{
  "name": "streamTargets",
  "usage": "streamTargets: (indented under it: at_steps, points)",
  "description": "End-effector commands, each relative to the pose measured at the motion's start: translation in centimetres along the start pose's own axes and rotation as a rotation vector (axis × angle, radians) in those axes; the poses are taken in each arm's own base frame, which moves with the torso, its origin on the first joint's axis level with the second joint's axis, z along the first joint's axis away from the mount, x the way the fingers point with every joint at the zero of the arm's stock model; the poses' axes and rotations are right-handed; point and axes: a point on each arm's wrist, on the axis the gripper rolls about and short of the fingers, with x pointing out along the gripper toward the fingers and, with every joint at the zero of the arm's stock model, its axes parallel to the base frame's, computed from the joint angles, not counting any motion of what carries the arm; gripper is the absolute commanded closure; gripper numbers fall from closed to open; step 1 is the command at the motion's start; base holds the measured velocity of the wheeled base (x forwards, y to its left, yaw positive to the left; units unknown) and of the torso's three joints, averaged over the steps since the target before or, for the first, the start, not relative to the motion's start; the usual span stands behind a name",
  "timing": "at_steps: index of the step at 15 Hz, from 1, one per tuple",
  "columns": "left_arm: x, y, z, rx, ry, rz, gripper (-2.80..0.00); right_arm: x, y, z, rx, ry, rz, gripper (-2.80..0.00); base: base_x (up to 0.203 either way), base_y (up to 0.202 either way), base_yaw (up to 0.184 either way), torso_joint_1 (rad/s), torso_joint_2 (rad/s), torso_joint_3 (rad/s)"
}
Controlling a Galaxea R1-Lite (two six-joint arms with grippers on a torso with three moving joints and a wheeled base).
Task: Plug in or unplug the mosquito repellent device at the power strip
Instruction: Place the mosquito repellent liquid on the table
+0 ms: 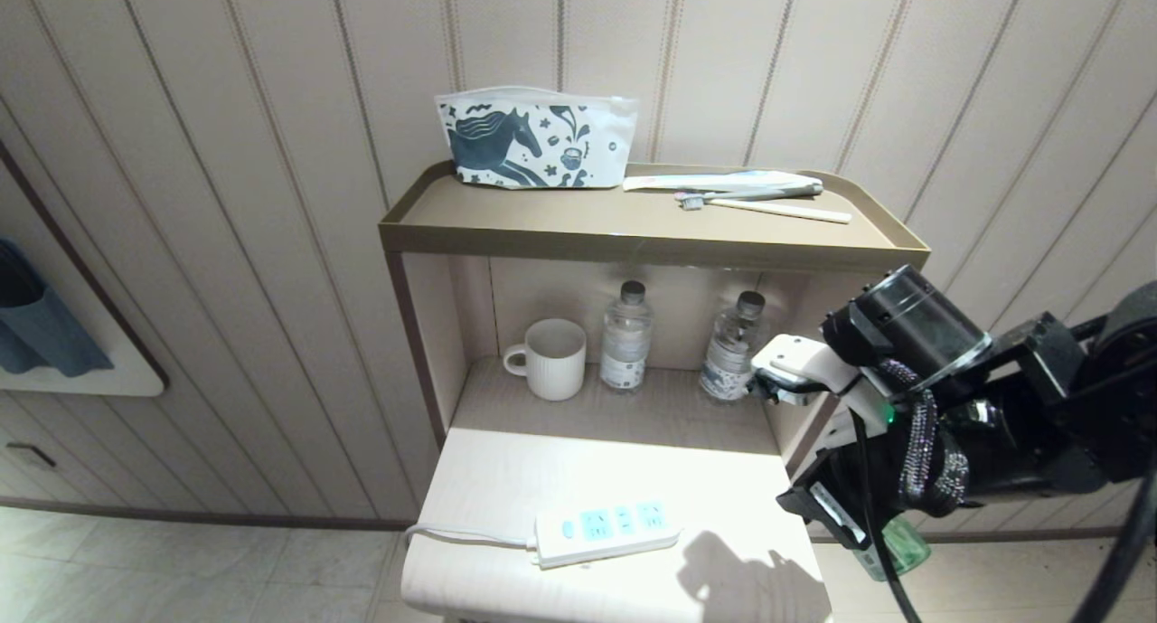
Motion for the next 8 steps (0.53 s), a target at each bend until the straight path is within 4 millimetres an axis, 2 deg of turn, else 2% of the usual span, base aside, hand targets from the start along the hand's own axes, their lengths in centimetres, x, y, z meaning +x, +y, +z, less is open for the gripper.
streamTargets:
  at_steps: [1,3,6,8]
  points:
    - [0.1,-0.4,-1.1,0.016,-0.058,-0.18,0.0,-0.6,-0.1,-0.1,0.036,-0.105,-0.016,0.0,0.0,0.0,0.0,0.0,0.0,0.0]
    - [-0.4,-0.4,-1.9,0.048,-0.033,-0.276,0.0,-0.7,-0.1,-0.1,0.13,-0.189,-0.021,0.0,0.0,0.0,0.0,0.0,0.0,0.0]
    - [-1.6,0.0,-2.6,0.054,-0.145,-0.307,0.0,-0.6,0.0,-0.2,0.246,-0.273,-0.017,0.0,0.0,0.0,0.0,0.0,0.0,0.0]
    - [-1.6,0.1,-2.8,0.028,-0.147,-0.293,0.0,-0.9,-0.1,-0.2,0.277,-0.36,-0.022,0.0,0.0,0.0,0.0,0.0,0.0,0.0]
